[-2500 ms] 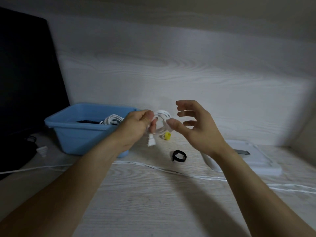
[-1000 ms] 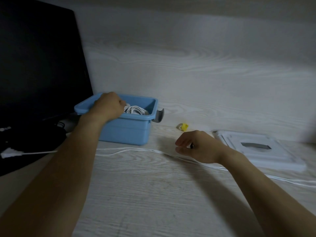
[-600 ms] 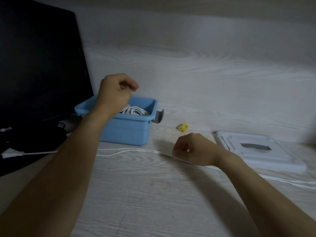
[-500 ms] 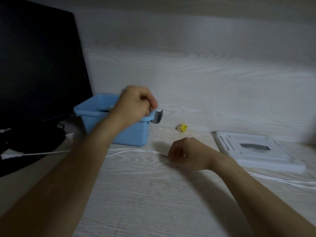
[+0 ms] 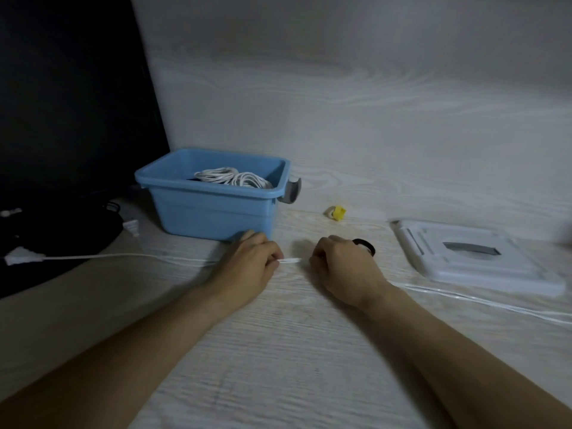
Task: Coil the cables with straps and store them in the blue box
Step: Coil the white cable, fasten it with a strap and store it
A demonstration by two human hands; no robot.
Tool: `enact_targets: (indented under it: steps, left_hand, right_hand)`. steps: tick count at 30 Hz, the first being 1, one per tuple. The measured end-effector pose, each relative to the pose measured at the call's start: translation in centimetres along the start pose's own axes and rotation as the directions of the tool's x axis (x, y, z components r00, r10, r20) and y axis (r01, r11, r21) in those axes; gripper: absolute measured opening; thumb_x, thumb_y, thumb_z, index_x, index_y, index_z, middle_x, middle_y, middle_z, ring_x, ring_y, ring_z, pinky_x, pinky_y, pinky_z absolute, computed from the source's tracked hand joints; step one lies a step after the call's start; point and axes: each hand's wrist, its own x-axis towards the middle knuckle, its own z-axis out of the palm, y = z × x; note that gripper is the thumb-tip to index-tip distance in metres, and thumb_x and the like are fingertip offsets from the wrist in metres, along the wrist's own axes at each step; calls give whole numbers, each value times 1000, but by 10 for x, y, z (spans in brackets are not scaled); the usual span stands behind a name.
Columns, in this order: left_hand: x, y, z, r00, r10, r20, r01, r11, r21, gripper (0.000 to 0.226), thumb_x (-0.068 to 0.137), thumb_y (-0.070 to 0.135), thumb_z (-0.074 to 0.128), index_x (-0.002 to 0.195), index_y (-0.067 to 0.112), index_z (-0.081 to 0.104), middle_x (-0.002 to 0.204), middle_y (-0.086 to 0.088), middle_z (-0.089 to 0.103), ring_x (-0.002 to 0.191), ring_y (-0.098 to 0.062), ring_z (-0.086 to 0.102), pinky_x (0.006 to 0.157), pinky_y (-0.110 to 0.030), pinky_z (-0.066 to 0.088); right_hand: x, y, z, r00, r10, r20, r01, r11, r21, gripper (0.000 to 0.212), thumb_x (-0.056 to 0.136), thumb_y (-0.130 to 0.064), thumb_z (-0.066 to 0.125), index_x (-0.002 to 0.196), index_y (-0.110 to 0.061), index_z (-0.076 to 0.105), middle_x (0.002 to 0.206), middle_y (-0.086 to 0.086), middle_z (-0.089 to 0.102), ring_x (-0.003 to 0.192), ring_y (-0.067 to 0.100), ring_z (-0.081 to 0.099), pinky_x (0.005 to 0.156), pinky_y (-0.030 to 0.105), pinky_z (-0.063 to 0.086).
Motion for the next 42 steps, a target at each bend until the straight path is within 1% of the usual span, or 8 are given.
enact_targets:
  steps: [5,11,16,22,30,36,39,42]
  left_hand:
    - [1,-1,-9,995,-55,-85,47,995,-92,8,86,14,71,85,15,64,85,9,53,80,-16,57,73,-38,49]
    - [-1,-7,-15,989,-38,-141,24,995,-98,17,79,9,78,78,16,63,80,13,51,76,-13,54,70,-37,48]
    - [2,-4,-19,957,4,-291,-32,995,-90,14,83,18,75,80,16,61,83,9,49,81,-10,46,72,-21,36]
    - [-1,0,-20,942,-51,-331,32,998,-62,24,91,37,63,82,17,57,68,7,59,64,-17,56,57,-32,45]
    - [-2,-17,-35,942,-73,-329,97,994,55,47,93,50,50,64,14,54,57,-3,60,53,-20,52,52,-28,34]
    - [-2,-10,-33,945,-78,-317,48,994,-100,49,88,56,49,55,20,44,44,7,44,44,-15,46,47,-32,40]
    - [0,-4,-33,960,-44,-275,-4,985,-170,39,89,52,46,65,21,52,48,8,50,47,-12,49,48,-31,39]
    - [0,7,-33,967,3,-253,-52,981,-186,28,91,45,47,78,23,59,52,15,53,50,-5,51,51,-26,38]
  right_hand:
    - [0,2,2,971,-37,-236,45,999,29,16,98,-23,57,95,-7,60,99,11,56,89,31,53,67,48,49]
    - [-5,2,3,991,-119,-68,129,979,161,10,91,-20,64,96,-13,59,97,4,59,87,22,53,77,43,48]
    - [-3,1,5,940,-32,-339,117,965,233,8,95,-21,62,96,-14,59,93,2,59,85,20,53,72,38,46]
    - [-2,0,10,935,-75,-347,119,987,107,44,99,-42,36,88,-13,67,82,4,62,79,27,53,67,43,46]
    - [2,26,-25,793,364,-488,-208,915,345,32,104,-36,42,94,-12,61,70,9,66,73,38,63,60,40,44]
    - [1,67,-27,627,628,-460,-414,770,486,30,103,-33,41,104,-12,63,100,12,70,97,39,61,77,40,45]
    - [0,57,-19,725,479,-494,-374,877,301,39,97,-25,52,135,-13,50,128,15,57,116,37,53,95,49,41]
    - [-5,16,-13,838,84,-539,-19,992,125,46,98,-30,52,140,-13,47,136,10,53,125,27,46,104,47,37]
